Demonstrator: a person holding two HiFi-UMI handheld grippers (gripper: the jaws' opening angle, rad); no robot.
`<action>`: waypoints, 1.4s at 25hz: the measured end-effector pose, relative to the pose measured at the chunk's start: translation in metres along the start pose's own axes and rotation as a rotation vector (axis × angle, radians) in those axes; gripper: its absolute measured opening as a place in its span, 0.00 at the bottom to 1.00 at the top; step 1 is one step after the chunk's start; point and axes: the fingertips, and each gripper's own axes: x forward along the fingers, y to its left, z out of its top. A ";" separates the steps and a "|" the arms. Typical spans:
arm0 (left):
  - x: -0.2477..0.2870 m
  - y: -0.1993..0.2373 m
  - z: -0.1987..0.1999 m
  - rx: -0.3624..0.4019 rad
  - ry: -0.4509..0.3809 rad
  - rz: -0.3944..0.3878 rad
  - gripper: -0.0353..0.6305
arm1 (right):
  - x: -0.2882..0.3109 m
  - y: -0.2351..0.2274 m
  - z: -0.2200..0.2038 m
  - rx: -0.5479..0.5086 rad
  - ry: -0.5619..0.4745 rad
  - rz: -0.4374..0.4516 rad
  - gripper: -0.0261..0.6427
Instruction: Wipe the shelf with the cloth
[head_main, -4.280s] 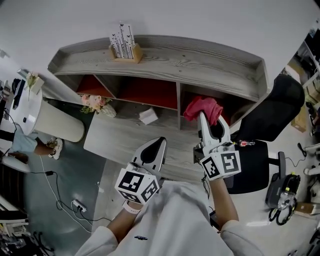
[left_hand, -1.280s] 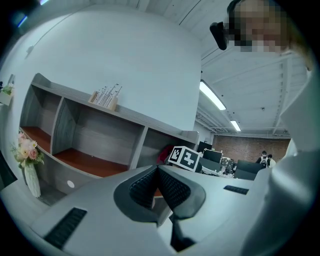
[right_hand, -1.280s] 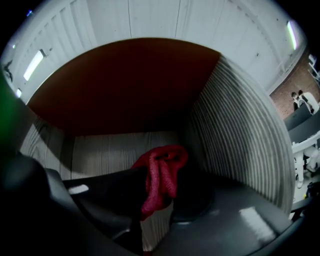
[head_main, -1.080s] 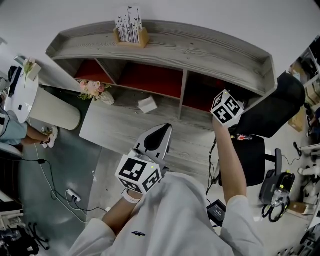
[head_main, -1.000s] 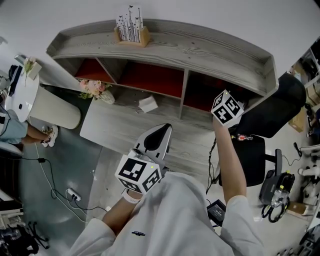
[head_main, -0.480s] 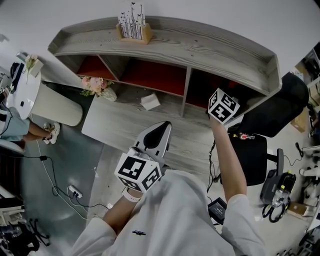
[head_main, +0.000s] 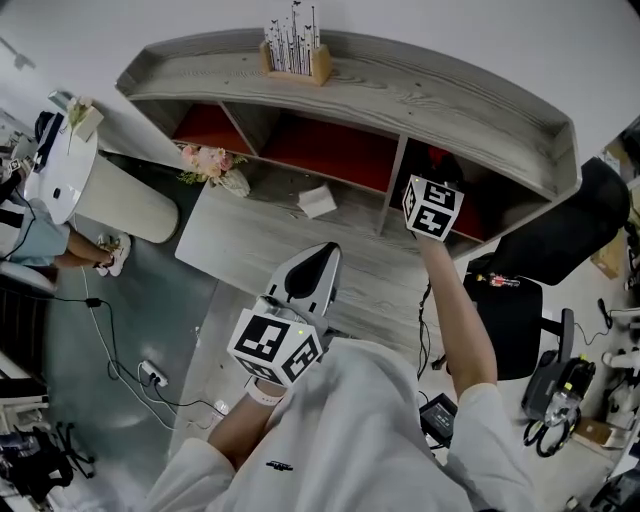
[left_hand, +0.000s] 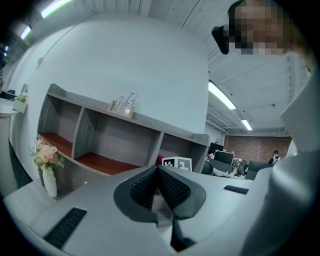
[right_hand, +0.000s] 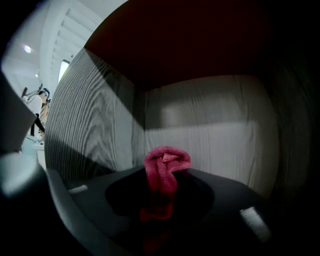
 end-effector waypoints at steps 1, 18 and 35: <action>-0.002 0.001 0.000 -0.003 0.000 0.004 0.06 | 0.004 0.008 -0.005 -0.019 0.029 0.035 0.19; 0.001 -0.017 -0.013 -0.013 0.030 -0.038 0.06 | -0.005 -0.041 -0.080 0.004 0.388 0.068 0.20; 0.016 -0.036 -0.017 0.000 0.056 -0.100 0.06 | -0.057 -0.140 -0.066 0.306 0.296 -0.363 0.20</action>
